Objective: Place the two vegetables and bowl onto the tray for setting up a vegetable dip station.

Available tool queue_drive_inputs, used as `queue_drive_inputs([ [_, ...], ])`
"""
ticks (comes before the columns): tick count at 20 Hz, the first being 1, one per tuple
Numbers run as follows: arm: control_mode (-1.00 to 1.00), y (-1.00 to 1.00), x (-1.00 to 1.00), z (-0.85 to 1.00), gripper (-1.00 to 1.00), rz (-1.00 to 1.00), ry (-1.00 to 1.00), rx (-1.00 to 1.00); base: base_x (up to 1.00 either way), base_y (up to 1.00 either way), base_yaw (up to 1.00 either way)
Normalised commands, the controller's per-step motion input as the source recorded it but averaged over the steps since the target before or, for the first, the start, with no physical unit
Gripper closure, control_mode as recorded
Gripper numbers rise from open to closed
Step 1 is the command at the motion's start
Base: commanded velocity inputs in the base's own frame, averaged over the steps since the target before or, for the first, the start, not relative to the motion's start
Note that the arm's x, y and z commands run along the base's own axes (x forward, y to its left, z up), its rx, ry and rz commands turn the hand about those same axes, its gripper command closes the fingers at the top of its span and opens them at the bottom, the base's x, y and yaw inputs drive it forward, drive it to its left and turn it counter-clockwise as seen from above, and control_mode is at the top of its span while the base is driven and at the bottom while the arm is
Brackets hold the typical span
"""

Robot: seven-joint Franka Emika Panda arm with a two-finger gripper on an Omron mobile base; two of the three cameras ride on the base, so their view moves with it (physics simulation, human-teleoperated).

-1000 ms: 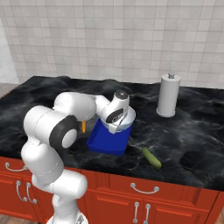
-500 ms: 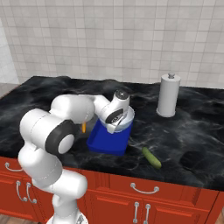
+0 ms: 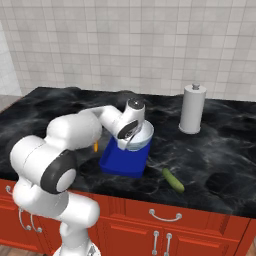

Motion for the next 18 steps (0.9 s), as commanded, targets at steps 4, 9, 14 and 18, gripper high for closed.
queue_drive_inputs([
  [4,-1.00,0.20,-0.29,0.32,-1.00,0.05,0.00,0.00,0.00,0.00,0.00],
  [9,-1.00,0.17,-0.30,0.32,-1.00,0.10,0.00,0.00,0.00,0.00,0.00],
  [14,-1.00,0.18,-0.34,0.31,-1.00,0.24,0.00,0.00,0.00,0.00,0.00],
  [18,-1.00,0.23,-0.35,0.27,-1.00,0.30,0.00,-0.01,0.00,0.00,0.00],
])
